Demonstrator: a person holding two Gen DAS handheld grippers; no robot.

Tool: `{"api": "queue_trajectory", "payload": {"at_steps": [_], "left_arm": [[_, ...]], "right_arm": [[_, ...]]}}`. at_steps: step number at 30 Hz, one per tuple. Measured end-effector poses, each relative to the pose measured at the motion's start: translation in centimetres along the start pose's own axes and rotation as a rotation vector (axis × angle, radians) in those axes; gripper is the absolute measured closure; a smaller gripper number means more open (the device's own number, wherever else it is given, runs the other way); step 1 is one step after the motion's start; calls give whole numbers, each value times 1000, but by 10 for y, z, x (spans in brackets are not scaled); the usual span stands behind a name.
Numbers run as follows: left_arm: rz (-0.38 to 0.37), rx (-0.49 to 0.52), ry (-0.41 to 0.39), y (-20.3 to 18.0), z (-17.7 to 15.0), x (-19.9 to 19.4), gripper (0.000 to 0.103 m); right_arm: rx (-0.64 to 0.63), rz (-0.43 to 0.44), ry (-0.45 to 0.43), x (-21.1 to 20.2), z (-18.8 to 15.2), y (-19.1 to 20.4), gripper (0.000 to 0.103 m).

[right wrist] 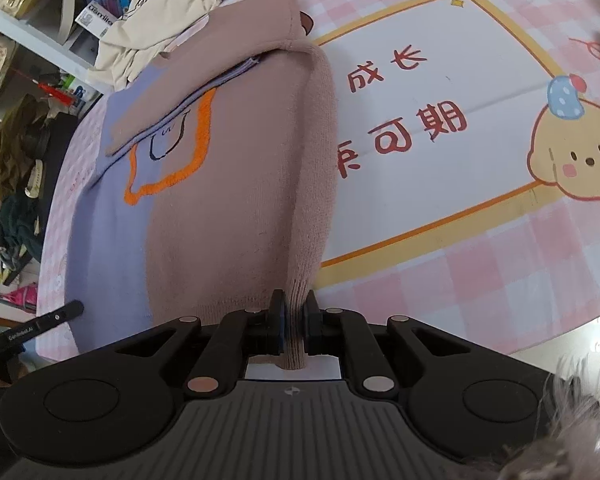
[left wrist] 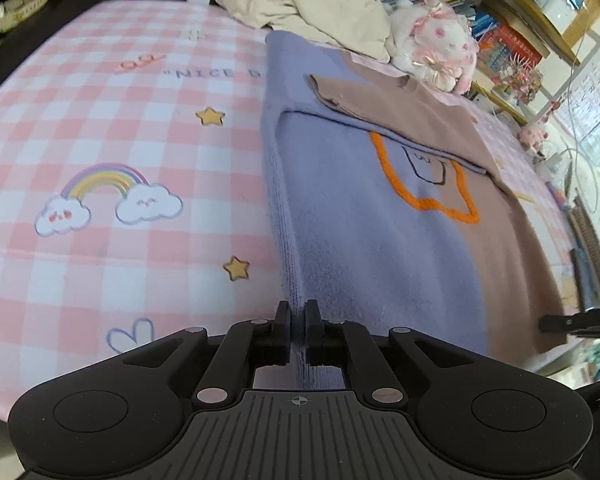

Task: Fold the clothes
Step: 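Lift the hem with both grippers and fold it toward the collar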

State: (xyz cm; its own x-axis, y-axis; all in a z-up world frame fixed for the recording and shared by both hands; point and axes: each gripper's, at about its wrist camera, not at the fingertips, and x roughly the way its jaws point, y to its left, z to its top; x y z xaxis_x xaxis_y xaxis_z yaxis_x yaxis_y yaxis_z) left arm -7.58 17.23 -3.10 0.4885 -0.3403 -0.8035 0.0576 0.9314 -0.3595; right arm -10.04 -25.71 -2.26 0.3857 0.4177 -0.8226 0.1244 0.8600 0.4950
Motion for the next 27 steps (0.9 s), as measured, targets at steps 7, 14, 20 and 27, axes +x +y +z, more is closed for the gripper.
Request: {"api": "queue_trajectory", "payload": {"at_steps": [7, 14, 20, 27], "left_arm": [[-60, -79, 21, 8, -2, 4, 94], [-124, -49, 42, 12, -3, -7, 99], [-284, -201, 55, 31, -12, -26, 99], [-465, -333, -144, 29, 17, -37, 99]], "right_arm": [[17, 9, -3, 0, 1, -1, 94], [15, 25, 44, -8, -3, -3, 96], [27, 65, 116, -27, -19, -1, 97], [143, 254, -38, -52, 12, -1, 97]]}}
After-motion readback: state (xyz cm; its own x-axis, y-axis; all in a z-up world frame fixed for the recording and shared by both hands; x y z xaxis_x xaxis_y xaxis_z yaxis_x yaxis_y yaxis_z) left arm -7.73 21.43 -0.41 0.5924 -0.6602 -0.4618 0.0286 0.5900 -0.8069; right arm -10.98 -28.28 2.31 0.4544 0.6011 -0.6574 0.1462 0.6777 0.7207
